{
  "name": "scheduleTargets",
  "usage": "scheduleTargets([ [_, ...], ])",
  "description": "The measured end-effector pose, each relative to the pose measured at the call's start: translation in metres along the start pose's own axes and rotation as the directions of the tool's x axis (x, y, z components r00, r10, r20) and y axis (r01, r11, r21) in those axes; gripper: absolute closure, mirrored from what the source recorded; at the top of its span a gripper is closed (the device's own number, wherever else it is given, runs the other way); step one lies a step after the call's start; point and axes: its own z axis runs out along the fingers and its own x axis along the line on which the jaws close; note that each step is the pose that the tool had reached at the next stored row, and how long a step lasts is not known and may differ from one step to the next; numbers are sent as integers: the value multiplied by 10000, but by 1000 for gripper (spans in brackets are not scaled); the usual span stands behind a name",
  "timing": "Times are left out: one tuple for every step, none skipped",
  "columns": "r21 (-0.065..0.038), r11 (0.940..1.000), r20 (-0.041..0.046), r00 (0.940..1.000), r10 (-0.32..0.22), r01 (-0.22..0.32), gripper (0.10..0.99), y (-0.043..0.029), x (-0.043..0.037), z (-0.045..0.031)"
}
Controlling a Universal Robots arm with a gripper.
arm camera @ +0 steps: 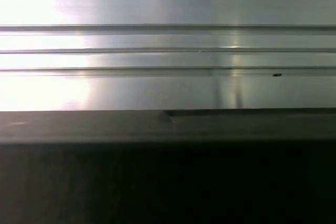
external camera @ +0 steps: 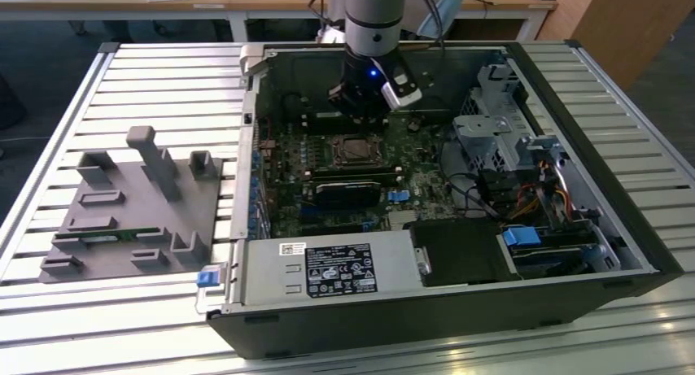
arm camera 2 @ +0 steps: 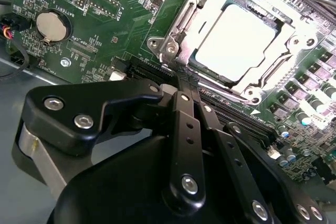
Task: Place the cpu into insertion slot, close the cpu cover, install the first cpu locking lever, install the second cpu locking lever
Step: 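Install the first cpu locking lever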
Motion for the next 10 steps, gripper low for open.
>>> scheduleTargets([
  [20, 10000, -1, 10000, 0, 0, 980, 0, -1, 2],
  [42, 10000, -2, 10000, -2, 2, 980, 0, -3, 4],
  [63, 10000, -2, 10000, -4, 4, 980, 0, -5, 7],
  [67, 10000, -2, 10000, -3, 3, 980, 0, -6, 9],
  [66, 10000, 0, 10000, -3, 3, 980, 0, -7, 13],
  [66, 10000, 0, 10000, -3, 3, 980, 1, -9, 20],
  [70, 10000, -3, 10000, -3, 3, 980, 1, -11, 24],
  [75, 10000, -7, 10000, -3, 3, 980, 0, -12, 29],
  [79, 10000, -12, 10000, -3, 3, 980, 0, -14, 33],
  [81, 10000, -15, 10000, -2, 2, 980, 1, -15, 35],
])
